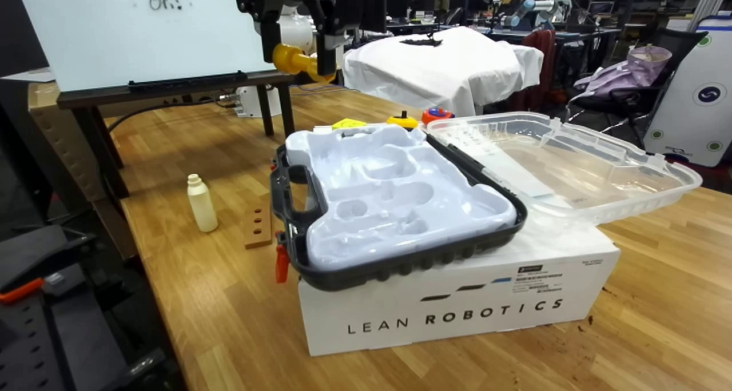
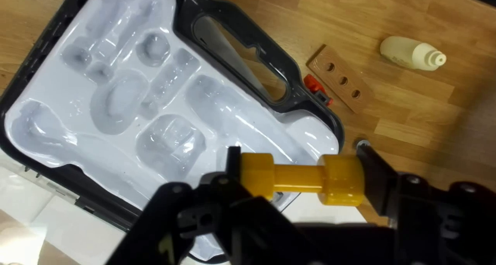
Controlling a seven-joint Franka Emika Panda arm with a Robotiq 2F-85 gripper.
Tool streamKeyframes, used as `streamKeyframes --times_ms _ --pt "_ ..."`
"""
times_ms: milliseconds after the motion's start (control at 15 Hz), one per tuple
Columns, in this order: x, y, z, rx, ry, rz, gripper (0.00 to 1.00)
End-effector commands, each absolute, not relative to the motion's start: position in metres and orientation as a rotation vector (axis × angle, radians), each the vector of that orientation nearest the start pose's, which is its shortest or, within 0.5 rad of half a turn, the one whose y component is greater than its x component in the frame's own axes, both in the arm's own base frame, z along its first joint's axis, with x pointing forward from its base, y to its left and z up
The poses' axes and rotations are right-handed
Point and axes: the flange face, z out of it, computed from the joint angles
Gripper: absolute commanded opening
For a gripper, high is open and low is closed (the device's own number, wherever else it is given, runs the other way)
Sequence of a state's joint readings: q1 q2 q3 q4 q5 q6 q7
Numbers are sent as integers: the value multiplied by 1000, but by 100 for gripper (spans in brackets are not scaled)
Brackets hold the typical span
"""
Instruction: Remove the object from the tool box and put it on the box
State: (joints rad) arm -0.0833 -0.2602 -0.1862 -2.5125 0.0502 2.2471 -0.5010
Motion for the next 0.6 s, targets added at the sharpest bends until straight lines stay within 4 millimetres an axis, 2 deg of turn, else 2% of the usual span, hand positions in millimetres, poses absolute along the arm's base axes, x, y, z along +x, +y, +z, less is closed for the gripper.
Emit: streamKeyframes --times_ms 0,400,533 --pt "430 -98 379 -3098 -589 28 48" --pt "456 -14 381 -3005 -1113 45 48" --pt "463 7 377 -2959 -1237 30 48"
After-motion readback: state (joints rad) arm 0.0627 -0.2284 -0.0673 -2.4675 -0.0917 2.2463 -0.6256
